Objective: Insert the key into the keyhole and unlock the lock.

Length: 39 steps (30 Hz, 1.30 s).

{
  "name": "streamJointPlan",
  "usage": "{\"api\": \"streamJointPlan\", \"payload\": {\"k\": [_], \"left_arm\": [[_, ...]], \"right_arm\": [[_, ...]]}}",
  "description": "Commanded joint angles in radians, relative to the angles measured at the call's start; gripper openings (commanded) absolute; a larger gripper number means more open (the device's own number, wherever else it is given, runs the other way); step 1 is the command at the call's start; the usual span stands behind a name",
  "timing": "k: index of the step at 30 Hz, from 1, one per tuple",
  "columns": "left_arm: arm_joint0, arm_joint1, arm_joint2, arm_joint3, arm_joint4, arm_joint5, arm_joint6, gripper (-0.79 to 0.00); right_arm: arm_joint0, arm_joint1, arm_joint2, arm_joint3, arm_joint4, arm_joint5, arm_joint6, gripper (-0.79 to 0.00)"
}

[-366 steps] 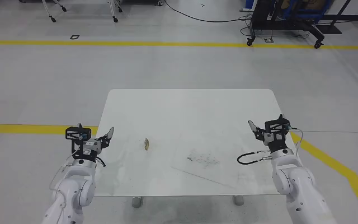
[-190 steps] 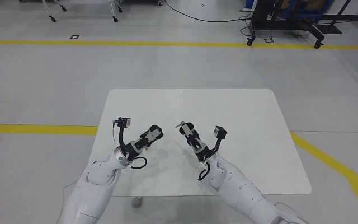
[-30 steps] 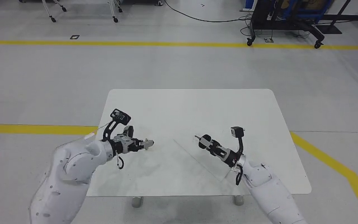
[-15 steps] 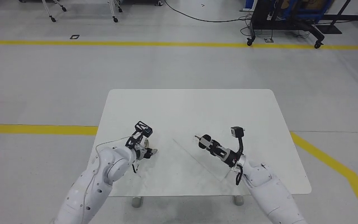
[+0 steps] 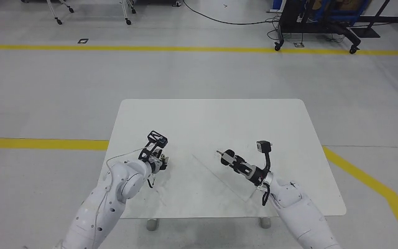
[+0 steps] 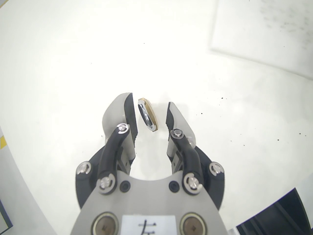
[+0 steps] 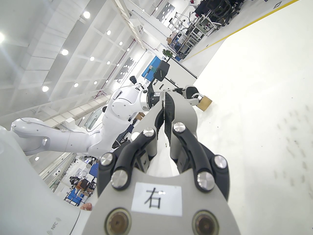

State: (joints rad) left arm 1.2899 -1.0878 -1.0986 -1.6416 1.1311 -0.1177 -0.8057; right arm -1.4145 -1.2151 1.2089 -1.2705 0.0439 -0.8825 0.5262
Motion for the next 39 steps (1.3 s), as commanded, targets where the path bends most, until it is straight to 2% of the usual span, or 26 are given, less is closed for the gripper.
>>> {"api": "streamJointPlan", "payload": {"k": [1,10,14,19,22,23,31,32,35,37,38,39], "left_arm": [[0.004,0.0,-0.002,0.002,0.003,0.005,0.0,-0.785],[-0.011,-0.007,0.01,0.025,0.01,0.021,-0.04,-0.785],[-0.009,-0.009,-0.002,0.023,-0.006,0.036,-0.015,-0.785],[0.021,-0.015,-0.06,0.027,-0.207,0.018,0.099,-0.785],[0.052,-0.022,-0.109,0.031,-0.411,-0.025,0.248,-0.785],[0.06,-0.023,-0.11,0.033,-0.454,-0.039,0.255,-0.785],[0.065,-0.025,-0.107,0.034,-0.486,-0.043,0.252,-0.785],[0.068,-0.03,-0.103,0.046,-0.612,-0.049,0.214,-0.785],[0.002,-0.049,-0.083,0.142,-0.883,0.032,0.094,-0.785],[-0.061,-0.068,-0.068,0.254,-1.117,0.078,0.007,-0.785],[-0.085,-0.081,-0.061,0.324,-1.306,0.105,-0.068,-0.785],[-0.12,-0.091,-0.057,0.393,-1.424,0.124,-0.122,-0.785]], "right_arm": [[0.0,0.0,0.0,0.0,0.0,0.0,0.0,-0.785],[0.0,0.0,0.0,0.0,0.0,0.0,0.0,-0.785],[0.0,0.0,0.0,0.0,0.0,0.0,0.0,-0.785],[0.0,0.0,0.0,0.0,0.0,0.0,0.0,-0.785],[0.0,0.0,0.0,0.0,0.0,0.0,0.0,-0.785],[0.0,0.0,0.0,0.0,0.0,0.0,0.0,-0.785],[0.0,0.0,0.0,0.0,0.0,0.0,0.0,-0.785],[-0.001,-0.001,-0.003,-0.003,0.003,0.002,-0.002,-0.785],[0.009,-0.014,-0.053,0.013,0.053,-0.002,-0.028,-0.785],[0.036,-0.025,-0.086,0.059,0.069,-0.009,-0.051,-0.785],[0.049,-0.032,-0.105,0.081,0.084,-0.017,-0.064,-0.785],[0.064,-0.038,-0.122,0.105,0.095,-0.025,-0.075,-0.785]]}}
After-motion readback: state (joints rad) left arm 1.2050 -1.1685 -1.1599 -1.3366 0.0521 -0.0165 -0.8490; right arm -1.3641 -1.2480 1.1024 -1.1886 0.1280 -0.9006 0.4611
